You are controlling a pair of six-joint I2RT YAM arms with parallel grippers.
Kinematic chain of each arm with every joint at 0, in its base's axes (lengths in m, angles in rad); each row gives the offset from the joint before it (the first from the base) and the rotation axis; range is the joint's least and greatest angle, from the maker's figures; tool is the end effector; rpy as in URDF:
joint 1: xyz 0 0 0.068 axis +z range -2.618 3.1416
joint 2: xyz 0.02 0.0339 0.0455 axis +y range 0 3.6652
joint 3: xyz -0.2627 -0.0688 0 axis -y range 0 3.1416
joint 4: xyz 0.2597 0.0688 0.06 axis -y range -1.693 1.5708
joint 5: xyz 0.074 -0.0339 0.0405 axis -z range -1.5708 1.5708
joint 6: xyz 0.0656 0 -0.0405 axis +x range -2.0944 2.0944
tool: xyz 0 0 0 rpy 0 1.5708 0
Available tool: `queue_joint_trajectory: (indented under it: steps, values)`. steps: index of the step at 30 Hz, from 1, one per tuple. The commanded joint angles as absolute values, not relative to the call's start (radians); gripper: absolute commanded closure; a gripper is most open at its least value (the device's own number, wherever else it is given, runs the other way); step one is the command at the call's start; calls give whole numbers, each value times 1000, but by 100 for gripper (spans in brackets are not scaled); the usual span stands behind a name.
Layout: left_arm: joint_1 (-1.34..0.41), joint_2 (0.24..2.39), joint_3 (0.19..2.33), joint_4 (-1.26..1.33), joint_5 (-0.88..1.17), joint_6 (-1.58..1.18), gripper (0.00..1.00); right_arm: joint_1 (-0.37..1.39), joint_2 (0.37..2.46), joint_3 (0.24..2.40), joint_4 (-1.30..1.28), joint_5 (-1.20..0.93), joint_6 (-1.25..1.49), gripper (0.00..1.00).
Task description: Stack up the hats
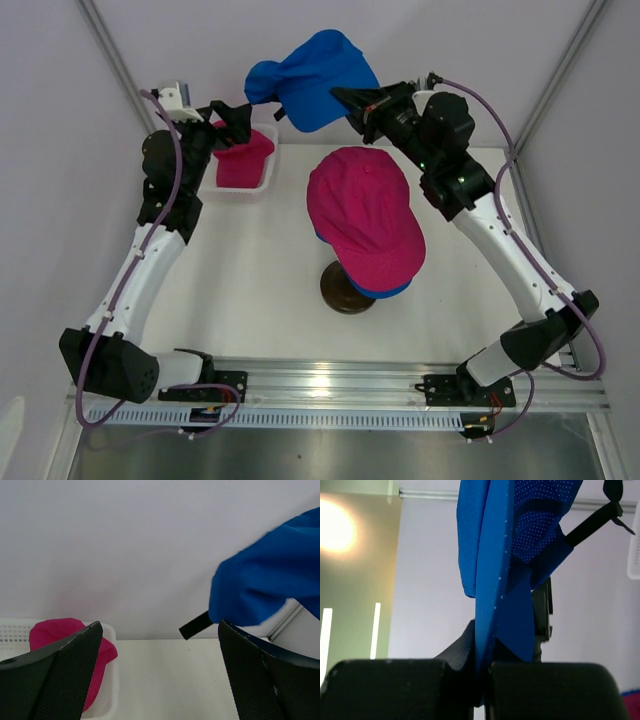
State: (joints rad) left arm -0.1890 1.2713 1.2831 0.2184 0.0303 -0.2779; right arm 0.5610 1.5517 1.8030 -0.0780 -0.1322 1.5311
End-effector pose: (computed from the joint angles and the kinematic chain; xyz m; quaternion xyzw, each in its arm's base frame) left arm 0.3310 -0.0653 0.4594 -0.0157 0.6211 -0.1904 0.7601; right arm 0.3244 0.2140 0.5228 0.2545 0.5914 0.6825 0.3460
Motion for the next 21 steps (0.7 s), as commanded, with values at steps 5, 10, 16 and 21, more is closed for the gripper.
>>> queue_joint_trajectory:
  steps: [5, 10, 16, 21]
  values:
    - [-132, 1269, 1232, 244, 58, -399, 0, 640, 1293, 1727, -156, 104, 1330, 100]
    - [-126, 1282, 1241, 232, 51, -410, 0, 708, 1117, 1629, -251, 215, 1321, 100]
    - [-124, 1275, 1227, 241, 71, -436, 1, 771, 1062, 1514, -241, 216, 1397, 100]
    - [-124, 1243, 1195, 245, 57, -425, 1, 822, 1043, 1414, -173, 242, 1427, 100]
